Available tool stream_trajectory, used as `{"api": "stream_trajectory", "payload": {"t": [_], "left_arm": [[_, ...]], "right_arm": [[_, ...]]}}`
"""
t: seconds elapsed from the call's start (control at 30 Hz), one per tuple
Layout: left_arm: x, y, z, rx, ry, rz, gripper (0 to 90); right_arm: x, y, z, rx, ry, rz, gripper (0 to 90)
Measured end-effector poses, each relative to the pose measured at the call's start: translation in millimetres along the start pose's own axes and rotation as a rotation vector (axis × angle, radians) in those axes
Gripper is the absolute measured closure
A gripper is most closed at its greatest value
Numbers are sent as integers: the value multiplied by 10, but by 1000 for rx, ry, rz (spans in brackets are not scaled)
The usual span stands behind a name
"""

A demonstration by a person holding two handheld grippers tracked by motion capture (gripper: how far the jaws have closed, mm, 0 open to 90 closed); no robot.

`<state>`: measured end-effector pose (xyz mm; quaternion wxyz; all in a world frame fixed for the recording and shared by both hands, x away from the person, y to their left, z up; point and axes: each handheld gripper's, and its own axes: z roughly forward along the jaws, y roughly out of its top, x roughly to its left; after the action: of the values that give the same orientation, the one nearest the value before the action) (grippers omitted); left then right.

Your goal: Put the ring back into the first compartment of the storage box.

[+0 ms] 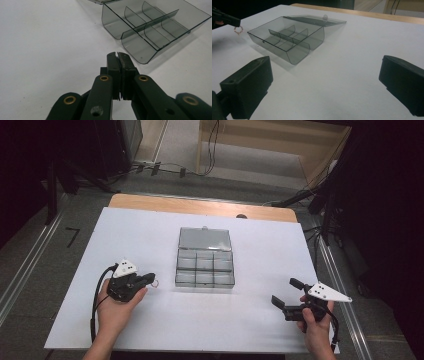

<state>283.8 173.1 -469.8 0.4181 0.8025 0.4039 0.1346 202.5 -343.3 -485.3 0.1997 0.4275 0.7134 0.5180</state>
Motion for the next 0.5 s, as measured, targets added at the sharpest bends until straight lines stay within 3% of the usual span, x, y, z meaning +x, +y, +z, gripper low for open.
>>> {"api": "stream_trajectory", "payload": {"t": [0.5], "left_arm": [[-33, 106, 36, -4, -18, 11, 880]], "right_arm": [[-6, -11, 6, 2, -3, 4, 0]]}}
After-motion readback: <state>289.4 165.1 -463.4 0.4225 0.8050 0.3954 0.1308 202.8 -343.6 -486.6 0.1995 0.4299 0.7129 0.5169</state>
